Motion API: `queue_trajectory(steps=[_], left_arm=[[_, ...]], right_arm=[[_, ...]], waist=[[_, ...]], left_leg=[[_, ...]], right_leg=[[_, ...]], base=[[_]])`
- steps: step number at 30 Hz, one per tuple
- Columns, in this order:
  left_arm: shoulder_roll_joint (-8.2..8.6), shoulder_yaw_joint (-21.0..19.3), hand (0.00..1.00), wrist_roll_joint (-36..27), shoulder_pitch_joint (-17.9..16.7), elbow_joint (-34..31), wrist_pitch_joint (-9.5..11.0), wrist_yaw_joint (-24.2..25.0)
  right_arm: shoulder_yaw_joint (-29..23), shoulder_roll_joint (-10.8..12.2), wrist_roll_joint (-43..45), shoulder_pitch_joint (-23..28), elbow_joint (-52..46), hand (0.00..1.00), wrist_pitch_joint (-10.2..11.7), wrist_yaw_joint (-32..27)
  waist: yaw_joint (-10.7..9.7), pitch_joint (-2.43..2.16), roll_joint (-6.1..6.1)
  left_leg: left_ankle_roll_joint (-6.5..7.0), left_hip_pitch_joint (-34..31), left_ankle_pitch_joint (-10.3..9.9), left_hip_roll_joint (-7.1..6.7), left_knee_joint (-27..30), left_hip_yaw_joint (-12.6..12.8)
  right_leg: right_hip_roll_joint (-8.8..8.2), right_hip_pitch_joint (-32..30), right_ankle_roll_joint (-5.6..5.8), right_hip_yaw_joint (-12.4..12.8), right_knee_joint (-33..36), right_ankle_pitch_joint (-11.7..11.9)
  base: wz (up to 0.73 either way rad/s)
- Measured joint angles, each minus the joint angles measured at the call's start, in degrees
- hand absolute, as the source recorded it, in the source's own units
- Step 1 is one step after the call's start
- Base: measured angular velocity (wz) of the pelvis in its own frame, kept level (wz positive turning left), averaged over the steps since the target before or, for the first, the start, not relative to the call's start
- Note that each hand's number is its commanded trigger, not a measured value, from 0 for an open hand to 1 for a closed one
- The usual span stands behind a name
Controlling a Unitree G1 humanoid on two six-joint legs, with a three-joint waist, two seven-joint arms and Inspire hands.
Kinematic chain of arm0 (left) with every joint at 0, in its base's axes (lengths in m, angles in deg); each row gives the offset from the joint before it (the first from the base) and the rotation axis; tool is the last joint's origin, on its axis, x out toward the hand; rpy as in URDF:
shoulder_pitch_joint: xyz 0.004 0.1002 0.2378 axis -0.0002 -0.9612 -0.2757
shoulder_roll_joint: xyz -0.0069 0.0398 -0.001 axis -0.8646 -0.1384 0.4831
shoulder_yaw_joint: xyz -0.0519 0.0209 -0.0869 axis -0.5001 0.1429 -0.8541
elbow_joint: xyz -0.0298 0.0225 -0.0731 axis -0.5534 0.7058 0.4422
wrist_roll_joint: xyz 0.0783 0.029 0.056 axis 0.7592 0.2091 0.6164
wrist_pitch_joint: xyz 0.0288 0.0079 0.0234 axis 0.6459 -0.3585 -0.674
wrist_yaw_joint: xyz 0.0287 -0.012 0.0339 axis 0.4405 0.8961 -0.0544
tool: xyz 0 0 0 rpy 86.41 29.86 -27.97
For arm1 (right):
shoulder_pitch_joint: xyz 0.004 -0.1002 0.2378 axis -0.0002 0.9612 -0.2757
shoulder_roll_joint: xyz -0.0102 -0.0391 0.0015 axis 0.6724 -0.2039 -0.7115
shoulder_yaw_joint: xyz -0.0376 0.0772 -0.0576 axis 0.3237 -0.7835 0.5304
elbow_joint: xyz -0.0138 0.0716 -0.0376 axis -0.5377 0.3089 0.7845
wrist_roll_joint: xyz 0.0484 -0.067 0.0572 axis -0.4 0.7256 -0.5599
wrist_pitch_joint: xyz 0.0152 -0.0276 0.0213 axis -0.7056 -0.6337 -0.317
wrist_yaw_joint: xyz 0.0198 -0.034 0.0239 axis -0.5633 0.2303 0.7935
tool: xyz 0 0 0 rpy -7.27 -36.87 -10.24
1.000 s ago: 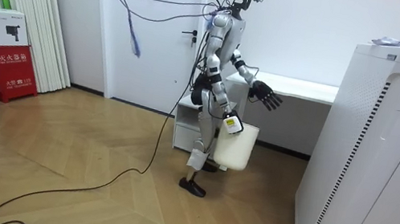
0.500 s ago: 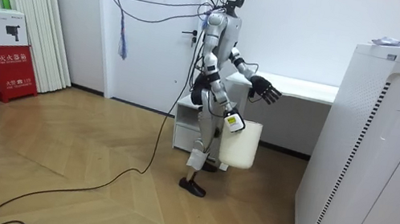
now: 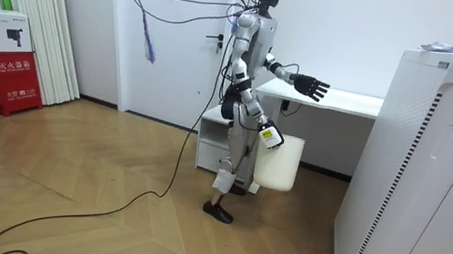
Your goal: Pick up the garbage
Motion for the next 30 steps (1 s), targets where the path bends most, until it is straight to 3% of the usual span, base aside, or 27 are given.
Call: queue_trajectory(steps=[4, 6, 8, 14, 19, 21, 26, 30], left_arm=[[-0.06, -4.6, 0.00, 4.9, -1.6, -4.4, 0.0, -2.9], [-0.11, -5.4, 0.00, 5.8, -1.8, -7.6, 0.0, -4.9], [-0.08, -5.8, 0.00, 5.9, -2.5, -9.4, 0.6, -5.8], [0.00, -6.8, 0.00, 9.0, -3.9, -11.1, 1.0, -7.6], [-0.40, -8.6, 0.00, 12.1, -7.0, -14.7, 0.9, -10.7], [-0.39, -11.4, 0.00, 12.8, -9.4, -17.4, 1.0, -11.4], [-0.49, -14.7, 0.00, 16.6, -11.0, -20.3, 1.0, -12.6], [-0.66, -14.7, 0.00, 18.8, -11.0, -21.7, 1.0, -14.4]], right_arm=[[0.1, -0.1, 0.0, 3.5, -4.8, 1.00, -0.1, 0.1], [0.0, 0.1, -0.1, 5.8, -6.3, 1.00, -0.1, 0.3], [0.1, 0.2, -0.1, 6.7, -6.3, 1.00, -0.1, 0.6], [0.2, -0.2, 0.0, 6.9, -6.7, 1.00, -0.1, 0.9], [0.0, -0.7, 0.0, 6.9, -8.4, 1.00, -0.1, 1.8], [0.0, -0.8, 0.1, 6.9, -9.2, 1.00, 0.0, 1.9], [-0.2, -1.3, 1.7, 8.9, -12.5, 1.00, 0.0, 1.9], [-0.4, -1.5, 1.8, 9.1, -12.8, 1.00, 0.0, 2.0]], waist=[[1.6, -0.60, -1.16], [1.2, -1.24, -2.19], [1.6, -1.51, -2.65], [2.9, -1.33, -2.32], [4.2, -1.27, -1.84], [4.9, -1.25, -1.51], [4.4, -1.29, -1.09], [3.8, -1.20, -0.95]], left_leg=[[0.06, 1.9, -1.8, 0.33, 0.3, 1.6], [0.19, 3.3, -2.2, 1.52, 0.2, 3.1], [-0.16, 5.2, -2.5, 2.22, 0.0, 4.4], [-1.78, 7.1, -2.9, 3.20, 0.5, 4.7], [-2.81, 8.3, -3.4, 3.00, -0.2, 1.4], [-3.20, 9.5, -3.6, 2.94, -1.6, 0.6], [-3.29, 9.9, -3.5, 2.70, -1.9, -4.1], [-3.66, 10.3, -3.3, 2.29, -3.4, -6.8]], right_leg=[[-0.15, -0.5, -1.33, -2.4, 0.8, 0.9], [-0.81, 1.0, -1.54, -5.1, 0.5, 1.1], [-0.68, 2.8, -2.12, -6.6, 0.7, 0.7], [0.62, 3.6, -3.56, -8.2, -0.7, 0.5], [2.64, 3.5, -4.31, -6.8, -1.6, 0.5], [3.35, 3.2, -4.94, -6.4, -1.4, 0.6], [4.49, 3.2, -5.34, -5.2, -1.5, 0.4], [4.63, 3.2, -5.42, -5.2, -2.3, 0.3]], base=[[-0.81], [-0.25], [-0.26], [-0.19], [-0.35], [-0.61], [-0.24], [-0.02]])
